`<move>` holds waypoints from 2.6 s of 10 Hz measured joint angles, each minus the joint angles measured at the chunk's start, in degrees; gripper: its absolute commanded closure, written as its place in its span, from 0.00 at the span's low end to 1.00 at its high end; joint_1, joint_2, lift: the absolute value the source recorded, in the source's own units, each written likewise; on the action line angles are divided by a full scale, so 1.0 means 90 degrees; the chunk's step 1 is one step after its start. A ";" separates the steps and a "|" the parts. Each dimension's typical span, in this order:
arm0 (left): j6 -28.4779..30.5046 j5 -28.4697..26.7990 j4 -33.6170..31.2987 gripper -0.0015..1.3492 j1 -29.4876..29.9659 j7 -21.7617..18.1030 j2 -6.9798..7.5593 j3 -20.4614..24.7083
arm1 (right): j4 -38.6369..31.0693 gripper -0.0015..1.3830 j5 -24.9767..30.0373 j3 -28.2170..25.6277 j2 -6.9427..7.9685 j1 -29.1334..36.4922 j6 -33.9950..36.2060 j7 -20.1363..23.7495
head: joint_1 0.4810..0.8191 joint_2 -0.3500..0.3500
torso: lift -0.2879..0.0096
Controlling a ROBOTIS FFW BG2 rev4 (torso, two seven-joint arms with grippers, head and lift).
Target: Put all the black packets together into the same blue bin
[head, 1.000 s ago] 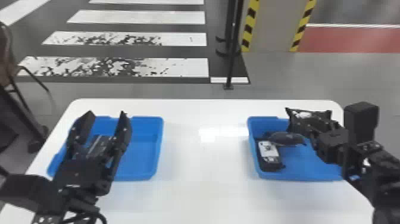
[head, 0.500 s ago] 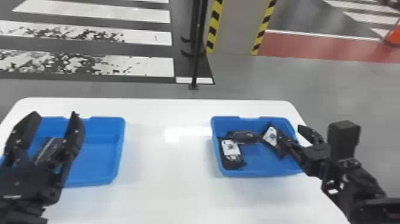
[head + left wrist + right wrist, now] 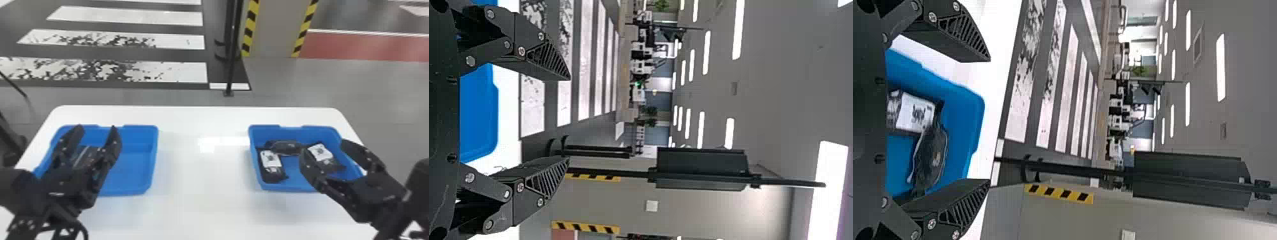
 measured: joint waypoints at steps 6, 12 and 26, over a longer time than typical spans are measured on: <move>0.3134 -0.1945 0.1079 0.37 -0.1760 -0.0372 0.0214 0.0341 | -0.0679 0.12 -0.0207 0.0228 -0.0117 0.0537 0.0487 0.0256 | 0.63 0.68 | 0.60; 0.5416 -0.2154 0.1594 0.37 -0.2674 -0.0720 0.0427 0.0283 | -0.0734 0.12 -0.0313 0.0343 -0.0181 0.0562 0.0517 0.0351 | 0.63 0.76 | 0.60; 0.5074 -0.2375 0.2632 0.90 -0.3105 -0.0682 0.0491 0.0483 | -0.0493 0.12 -0.0414 0.0373 -0.0180 0.0479 0.0180 0.0488 | 0.63 0.81 | 0.60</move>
